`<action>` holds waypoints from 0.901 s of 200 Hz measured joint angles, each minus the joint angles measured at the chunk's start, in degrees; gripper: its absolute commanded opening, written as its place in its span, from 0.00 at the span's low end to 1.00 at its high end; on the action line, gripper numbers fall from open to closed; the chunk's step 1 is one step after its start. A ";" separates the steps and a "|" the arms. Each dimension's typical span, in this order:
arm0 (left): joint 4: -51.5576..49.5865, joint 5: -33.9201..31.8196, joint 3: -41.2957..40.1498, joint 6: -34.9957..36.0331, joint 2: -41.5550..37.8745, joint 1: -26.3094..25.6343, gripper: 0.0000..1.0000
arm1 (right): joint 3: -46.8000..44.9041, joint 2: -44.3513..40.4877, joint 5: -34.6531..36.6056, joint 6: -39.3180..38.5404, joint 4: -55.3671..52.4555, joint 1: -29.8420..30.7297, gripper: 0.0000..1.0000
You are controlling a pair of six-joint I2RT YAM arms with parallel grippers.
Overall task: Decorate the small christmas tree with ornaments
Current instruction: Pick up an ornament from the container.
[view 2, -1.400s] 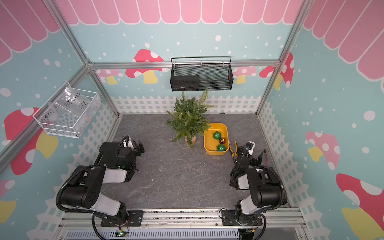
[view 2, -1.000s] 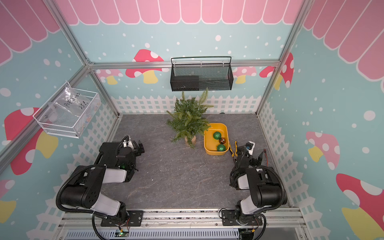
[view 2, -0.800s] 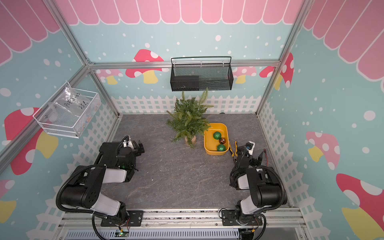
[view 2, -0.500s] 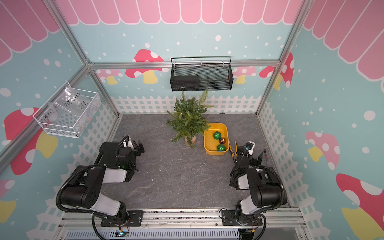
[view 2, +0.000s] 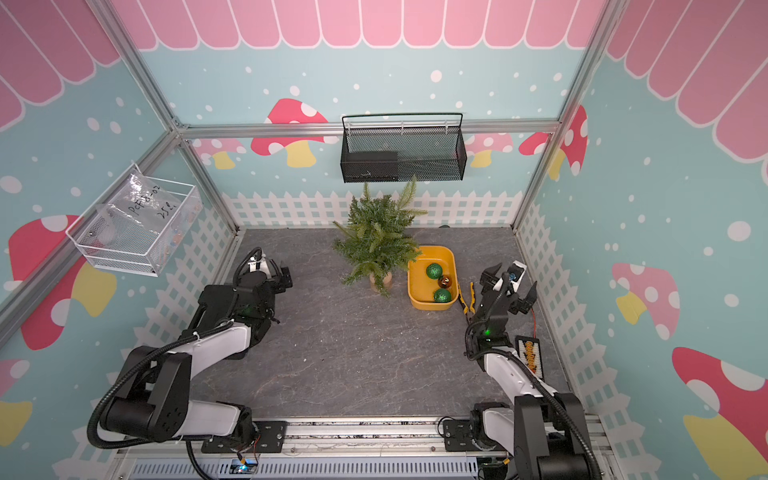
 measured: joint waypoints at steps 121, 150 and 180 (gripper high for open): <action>-24.24 28.33 5.29 -27.61 -11.37 -9.16 0.81 | 36.24 23.32 -30.56 13.31 -44.02 3.89 0.75; -27.54 30.42 -0.02 -30.18 -16.52 -9.81 0.81 | 41.99 29.11 -29.33 12.15 -52.02 7.30 0.73; -29.92 31.43 -4.39 -31.82 -20.28 -9.81 0.81 | 46.29 35.28 -28.17 11.56 -56.13 9.51 0.72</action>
